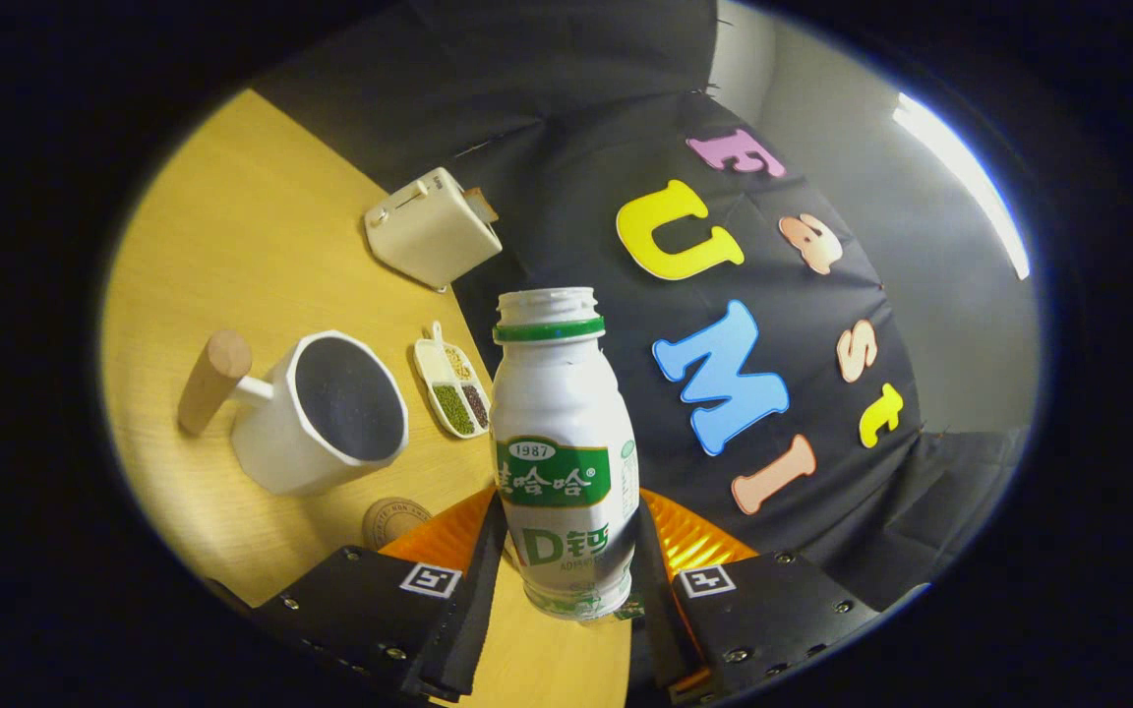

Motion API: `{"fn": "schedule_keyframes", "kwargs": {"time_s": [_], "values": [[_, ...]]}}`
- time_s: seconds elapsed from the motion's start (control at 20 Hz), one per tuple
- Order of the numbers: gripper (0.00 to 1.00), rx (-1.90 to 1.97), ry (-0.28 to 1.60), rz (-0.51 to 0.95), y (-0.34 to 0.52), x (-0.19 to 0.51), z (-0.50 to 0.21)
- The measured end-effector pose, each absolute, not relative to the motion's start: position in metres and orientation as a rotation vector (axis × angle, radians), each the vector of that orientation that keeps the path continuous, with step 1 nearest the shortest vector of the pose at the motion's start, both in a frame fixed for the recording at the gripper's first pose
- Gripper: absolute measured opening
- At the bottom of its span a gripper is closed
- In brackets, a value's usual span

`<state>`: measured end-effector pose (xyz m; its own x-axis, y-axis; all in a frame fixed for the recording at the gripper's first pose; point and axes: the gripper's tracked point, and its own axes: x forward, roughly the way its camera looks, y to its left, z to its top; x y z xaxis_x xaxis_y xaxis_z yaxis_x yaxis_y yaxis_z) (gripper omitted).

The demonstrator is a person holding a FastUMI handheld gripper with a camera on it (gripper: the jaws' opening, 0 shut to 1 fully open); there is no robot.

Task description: Take the bottle from table, then pour the juice into the cup, finally place the bottle on the coaster

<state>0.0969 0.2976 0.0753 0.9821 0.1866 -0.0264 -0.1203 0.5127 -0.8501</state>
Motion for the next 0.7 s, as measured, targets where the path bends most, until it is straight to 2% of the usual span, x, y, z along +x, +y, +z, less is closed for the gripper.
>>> {"fn": "schedule_keyframes", "kwargs": {"time_s": [0.7], "values": [[0.65, -0.346, 0.048, 0.33, 0.303, 0.126, 0.046]]}}
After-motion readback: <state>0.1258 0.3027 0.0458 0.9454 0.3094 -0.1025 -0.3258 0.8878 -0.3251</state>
